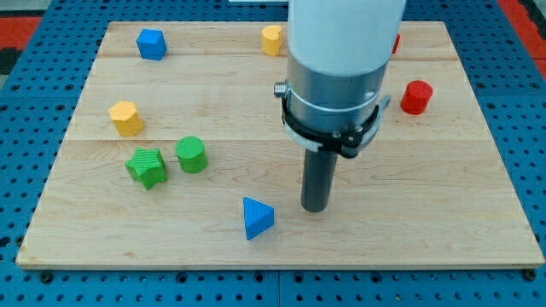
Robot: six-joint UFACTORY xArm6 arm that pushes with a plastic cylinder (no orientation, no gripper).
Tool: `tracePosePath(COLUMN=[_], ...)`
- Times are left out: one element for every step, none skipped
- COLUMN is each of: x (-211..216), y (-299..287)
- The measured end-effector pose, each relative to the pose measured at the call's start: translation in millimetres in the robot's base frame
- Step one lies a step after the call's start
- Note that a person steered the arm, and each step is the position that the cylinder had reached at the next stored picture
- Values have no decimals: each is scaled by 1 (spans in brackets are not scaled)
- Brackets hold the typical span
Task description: Move your arm towards the top
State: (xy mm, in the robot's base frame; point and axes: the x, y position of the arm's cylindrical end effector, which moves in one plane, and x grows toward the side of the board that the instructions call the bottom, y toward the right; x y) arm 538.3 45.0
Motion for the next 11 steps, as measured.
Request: tracePosePath(x=[-18,-36,-56,-70,-83,-101,-119,-138,-139,-139,-147], y=[-2,-6,-8,-15,-18,-20,-20,-20,-20,-20,-20])
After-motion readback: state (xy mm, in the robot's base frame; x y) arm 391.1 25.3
